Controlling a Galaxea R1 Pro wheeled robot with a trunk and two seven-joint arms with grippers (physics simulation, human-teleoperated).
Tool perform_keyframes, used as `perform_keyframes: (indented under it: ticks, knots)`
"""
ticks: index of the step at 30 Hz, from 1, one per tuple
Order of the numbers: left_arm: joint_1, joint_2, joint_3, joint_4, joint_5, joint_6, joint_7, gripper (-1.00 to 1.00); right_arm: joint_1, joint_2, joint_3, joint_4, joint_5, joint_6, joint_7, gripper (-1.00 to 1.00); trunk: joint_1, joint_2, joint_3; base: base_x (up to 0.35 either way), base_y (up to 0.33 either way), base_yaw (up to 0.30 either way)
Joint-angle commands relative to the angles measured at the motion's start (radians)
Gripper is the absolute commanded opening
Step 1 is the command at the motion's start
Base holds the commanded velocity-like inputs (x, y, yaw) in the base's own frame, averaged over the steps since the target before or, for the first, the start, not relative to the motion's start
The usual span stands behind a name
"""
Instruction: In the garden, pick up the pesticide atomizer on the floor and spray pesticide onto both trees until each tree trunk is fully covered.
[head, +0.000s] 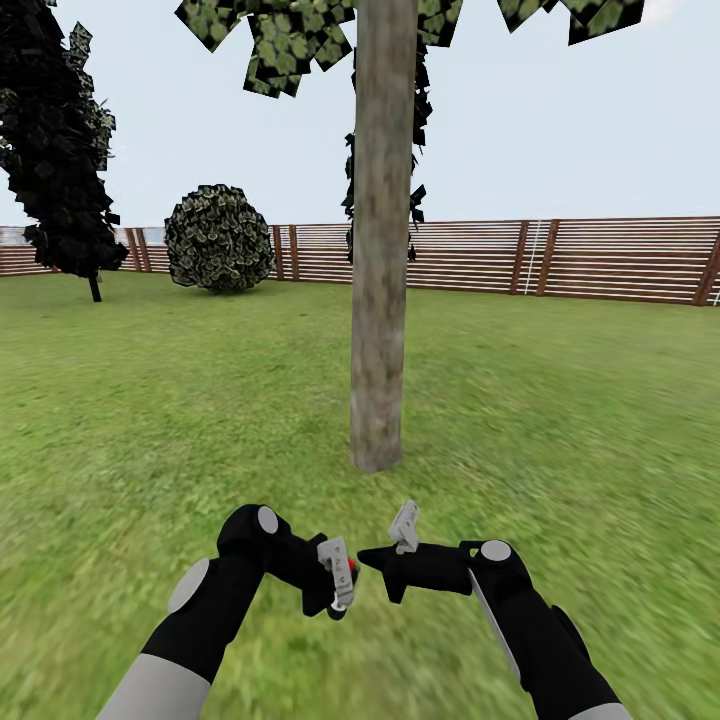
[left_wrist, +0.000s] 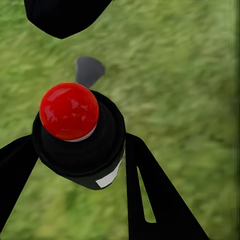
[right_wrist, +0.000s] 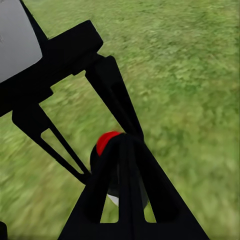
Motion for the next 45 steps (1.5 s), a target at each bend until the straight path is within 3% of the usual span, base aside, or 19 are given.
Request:
perform_keyframes:
  ticks: [1,29,34,36,37,38,40,43,45]
  knots:
    - [-0.001,0.0,0.0,-0.001,-0.005,0.01,-0.007,-1.0,-0.001,0.001,-0.001,-0.002,0.004,0.008,0.005,-1.0,0.0,0.0,-0.001,0.0,0.0,0.0]
    - [-0.01,-0.008,0.0,-0.002,-0.005,0.012,-0.005,-1.0,-0.001,0.001,-0.001,-0.001,0.005,0.007,0.005,-1.0,0.0,0.0,-0.001,0.0,0.0,0.0]
    - [-0.01,0.01,0.002,-0.001,-0.009,0.011,-0.004,-1.0,-0.001,0.001,-0.001,-0.002,0.005,0.007,0.005,-1.0,0.0,0.0,-0.001,0.0,0.0,0.0]
    - [-0.01,0.035,0.002,-0.001,-0.039,0.011,-0.004,-1.0,-0.001,0.001,-0.001,-0.002,0.005,0.007,0.005,-1.0,0.0,0.0,-0.001,0.0,0.0,0.0]
    - [-0.01,0.046,0.003,0.0,-0.075,0.012,-0.004,-1.0,-0.001,0.001,-0.001,-0.002,0.005,0.008,0.005,-1.0,0.0,0.0,-0.001,0.0,0.0,0.0]
    - [-0.01,0.061,0.005,0.006,-0.154,0.011,-0.003,-1.0,-0.001,0.0,-0.001,-0.002,0.005,0.008,0.005,-1.0,0.0,0.0,-0.001,0.0,0.0,0.0]
    - [-0.01,0.075,0.018,0.028,-0.256,0.011,0.0,-1.0,-0.001,-0.001,-0.001,-0.002,0.005,0.008,0.005,-1.0,0.0,0.0,-0.001,0.0,0.0,0.0]
    - [-0.01,0.082,0.067,0.038,-0.292,0.011,0.01,-1.0,0.0,-0.002,0.0,-0.002,0.002,0.008,0.005,-1.0,0.0,0.0,-0.001,0.0,0.0,0.0]
    - [-0.01,0.086,0.172,0.042,-0.301,0.01,0.043,-1.0,0.0,-0.004,0.0,-0.002,-0.001,0.008,0.005,-1.0,0.0,0.0,-0.001,0.0,0.0,0.0]
